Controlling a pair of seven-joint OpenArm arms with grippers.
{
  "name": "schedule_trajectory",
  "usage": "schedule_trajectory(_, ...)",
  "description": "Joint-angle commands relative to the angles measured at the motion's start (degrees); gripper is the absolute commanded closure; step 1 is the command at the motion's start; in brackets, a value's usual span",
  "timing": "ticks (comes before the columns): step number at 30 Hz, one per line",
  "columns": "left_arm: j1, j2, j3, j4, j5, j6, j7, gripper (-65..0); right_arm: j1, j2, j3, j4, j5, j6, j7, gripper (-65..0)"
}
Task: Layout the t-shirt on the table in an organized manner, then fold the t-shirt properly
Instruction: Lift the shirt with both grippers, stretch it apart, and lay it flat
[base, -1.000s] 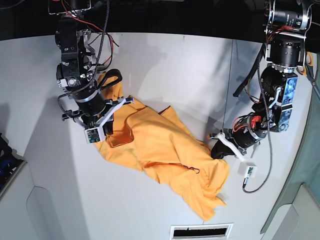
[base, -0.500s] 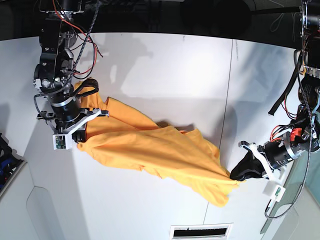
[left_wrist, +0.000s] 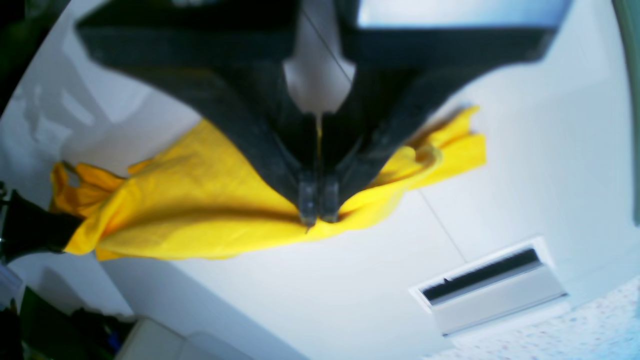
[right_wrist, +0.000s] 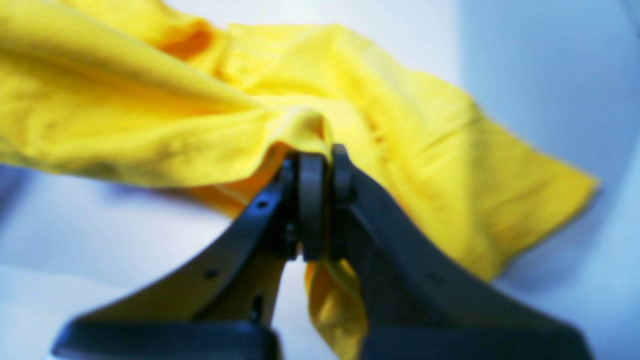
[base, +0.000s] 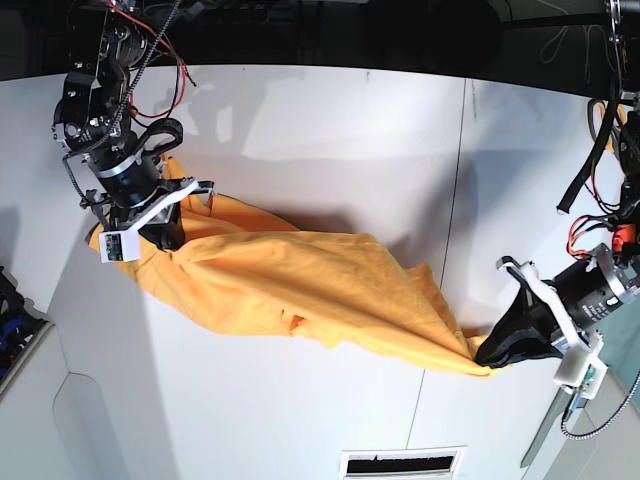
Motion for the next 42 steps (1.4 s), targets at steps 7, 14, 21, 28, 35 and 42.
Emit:
schedule_trajectory(7, 8.2, -1.1, -7.6, 3.7, -0.9, -1.0, -0.7, 0.0, -7.6, 0.2, 0.2, 3.2, 7.9, 5.6, 0.7, 0.0)
schedule_trajectory(14, 18.9, -1.0, -7.8, 3.6, -0.5, -2.6, 1.4, 0.0, -15.7, 0.2, 0.2, 3.2, 10.4, 7.1, 0.3, 0.0)
schedule_trajectory(21, 26.2, -0.5, -7.8, 3.5, 0.0, -3.0, 2.1, 0.0, -22.0, 0.2, 0.2, 3.2, 11.7, 7.1, 0.4, 0.0)
schedule_trajectory(28, 29.4, 2.2, -7.8, 3.1, 1.7, -3.0, 2.2, 0.0, -24.5, 0.2, 0.2, 3.1, 13.5, 7.1, -0.8, -8.5)
schedule_trajectory(35, 29.2, 2.9, -8.1, 1.5, 1.7, -3.2, 2.4, -19.7, -24.6, 0.2, 1.6, 4.4, 19.2, 7.2, -0.4, -16.8)
schedule_trajectory(42, 27.7, 2.8, -14.3, 1.8, -2.3, -5.1, 2.2, -19.9, -18.3, 0.2, 9.8, 8.9, 19.3, 7.2, -0.5, -18.9)
